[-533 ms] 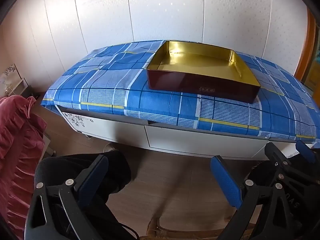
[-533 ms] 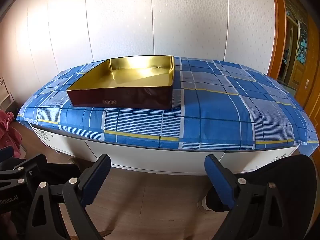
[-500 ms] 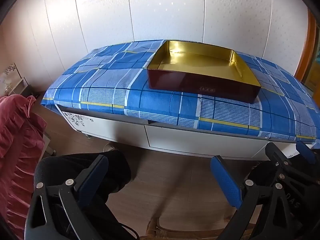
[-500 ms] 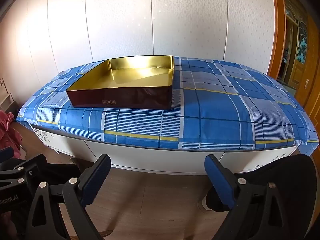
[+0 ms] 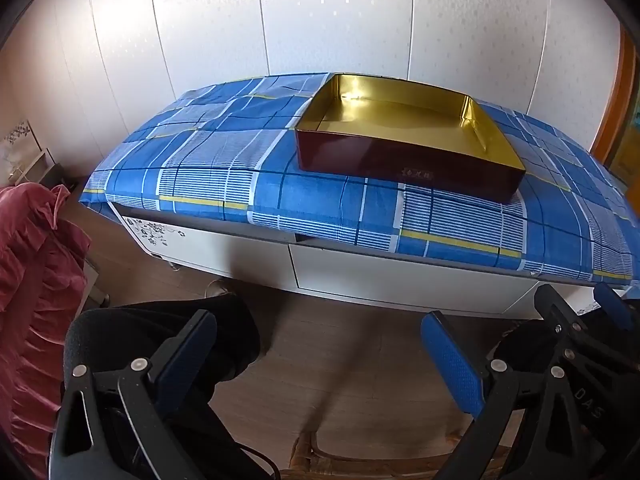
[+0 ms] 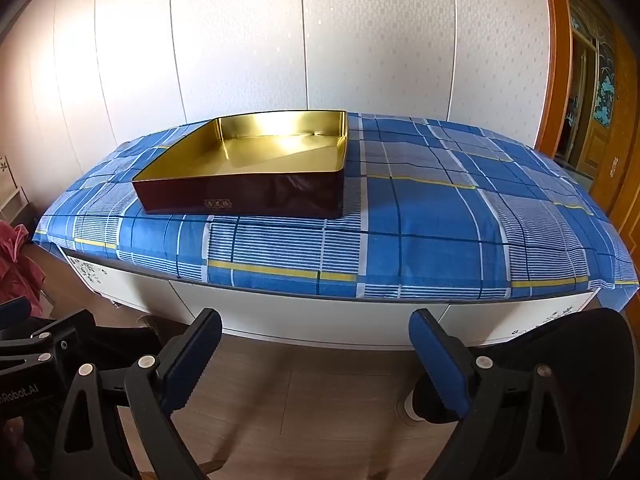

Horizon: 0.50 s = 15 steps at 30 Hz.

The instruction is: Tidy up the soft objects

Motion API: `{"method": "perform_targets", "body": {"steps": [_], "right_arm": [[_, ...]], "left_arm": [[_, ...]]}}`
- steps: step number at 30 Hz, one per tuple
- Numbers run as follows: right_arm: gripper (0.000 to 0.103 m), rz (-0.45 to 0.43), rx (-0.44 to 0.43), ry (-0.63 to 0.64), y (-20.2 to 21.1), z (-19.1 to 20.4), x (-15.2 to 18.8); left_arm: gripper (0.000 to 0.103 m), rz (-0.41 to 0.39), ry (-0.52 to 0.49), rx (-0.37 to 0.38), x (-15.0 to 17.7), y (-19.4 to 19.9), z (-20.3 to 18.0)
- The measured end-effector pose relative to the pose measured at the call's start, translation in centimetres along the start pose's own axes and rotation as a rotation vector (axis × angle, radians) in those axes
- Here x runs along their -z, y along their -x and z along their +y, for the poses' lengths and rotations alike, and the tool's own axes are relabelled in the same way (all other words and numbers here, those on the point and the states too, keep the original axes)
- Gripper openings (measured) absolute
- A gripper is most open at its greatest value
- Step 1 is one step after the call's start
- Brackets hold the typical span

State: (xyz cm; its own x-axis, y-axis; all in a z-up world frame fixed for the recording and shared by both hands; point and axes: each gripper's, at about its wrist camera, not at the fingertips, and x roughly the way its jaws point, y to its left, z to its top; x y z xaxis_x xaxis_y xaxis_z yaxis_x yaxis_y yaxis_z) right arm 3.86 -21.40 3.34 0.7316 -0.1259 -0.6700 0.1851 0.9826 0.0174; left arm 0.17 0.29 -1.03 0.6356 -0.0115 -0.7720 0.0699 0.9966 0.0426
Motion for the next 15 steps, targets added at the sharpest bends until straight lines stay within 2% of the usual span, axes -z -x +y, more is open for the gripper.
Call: {"method": "perform_targets", "body": {"steps": [15], "right_arm": [[0.096, 0.011, -0.009, -0.004, -0.24, -0.05, 0.17]], "left_arm": [[0.103, 0.003, -0.013, -0.005, -0.26, 0.08, -0.23]]}}
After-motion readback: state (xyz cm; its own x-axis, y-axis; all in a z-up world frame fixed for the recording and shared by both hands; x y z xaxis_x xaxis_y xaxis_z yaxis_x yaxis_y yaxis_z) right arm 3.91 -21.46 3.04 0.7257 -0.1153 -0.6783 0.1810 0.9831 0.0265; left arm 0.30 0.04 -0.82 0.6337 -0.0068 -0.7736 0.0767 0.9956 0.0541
